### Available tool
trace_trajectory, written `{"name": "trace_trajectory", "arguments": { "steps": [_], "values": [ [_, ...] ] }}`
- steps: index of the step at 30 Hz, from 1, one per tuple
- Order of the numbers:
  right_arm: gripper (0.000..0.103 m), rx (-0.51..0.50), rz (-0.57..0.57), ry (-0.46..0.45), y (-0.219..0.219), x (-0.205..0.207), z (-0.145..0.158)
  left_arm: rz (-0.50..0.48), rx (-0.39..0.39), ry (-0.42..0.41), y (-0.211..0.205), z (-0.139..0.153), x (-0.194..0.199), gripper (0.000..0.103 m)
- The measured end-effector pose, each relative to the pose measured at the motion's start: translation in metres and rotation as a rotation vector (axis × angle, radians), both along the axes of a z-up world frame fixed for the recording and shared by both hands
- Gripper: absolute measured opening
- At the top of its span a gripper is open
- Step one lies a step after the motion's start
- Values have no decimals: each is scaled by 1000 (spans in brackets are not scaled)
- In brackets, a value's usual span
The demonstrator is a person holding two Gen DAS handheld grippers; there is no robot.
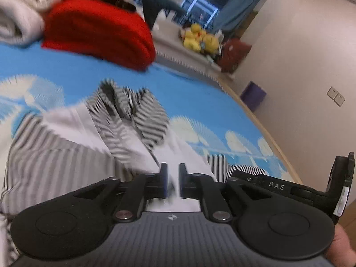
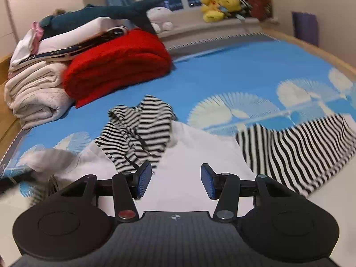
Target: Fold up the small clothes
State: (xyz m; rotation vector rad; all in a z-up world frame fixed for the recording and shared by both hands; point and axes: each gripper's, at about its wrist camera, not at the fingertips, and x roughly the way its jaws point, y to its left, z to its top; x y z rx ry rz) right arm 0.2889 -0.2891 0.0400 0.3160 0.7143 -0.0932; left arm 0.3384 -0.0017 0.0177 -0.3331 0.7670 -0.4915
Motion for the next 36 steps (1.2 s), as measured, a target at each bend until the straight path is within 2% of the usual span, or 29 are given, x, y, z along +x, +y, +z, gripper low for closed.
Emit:
{"name": "trace_trajectory", "arguments": {
  "steps": [3, 7, 10, 14, 17, 24, 25, 27, 28, 29, 32, 34, 36],
  "values": [
    [51, 38, -42, 36, -13, -5, -10, 136, 34, 62, 16, -11, 13, 22],
    [50, 142, -94, 98, -30, -1, -25, 347, 178, 118, 51, -23, 33, 22],
    [48, 233, -118, 136, -38, 7, -39, 405, 264, 169, 78, -31, 53, 22],
    [46, 321, -166, 249, -41, 19, -69, 481, 225, 254, 110, -38, 65, 22],
    [45, 429, -198, 329, -42, 29, -91, 528, 253, 265, 122, -40, 72, 22],
    [46, 486, -268, 444, -42, 48, -127, 539, 232, 281, 131, -43, 82, 22],
    [45, 492, -275, 444, -41, 50, -130, 537, 232, 282, 131, -44, 85, 22],
    [32, 465, -257, 423, -37, 54, -129, 536, 231, 285, 131, -45, 89, 22],
    [13, 444, -240, 412, -34, 56, -127, 539, 232, 286, 132, -46, 91, 22],
    [7, 427, -227, 403, -32, 56, -126, 542, 235, 287, 133, -46, 93, 22],
    [3, 323, -174, 323, -24, 58, -107, 537, 243, 286, 133, -47, 94, 22],
    [2, 248, -133, 175, -17, 52, -77, 525, 249, 286, 130, -48, 94, 22],
    [2, 188, -142, 12, -14, 40, -48, 505, 254, 288, 125, -50, 93, 22]
  ]
}}
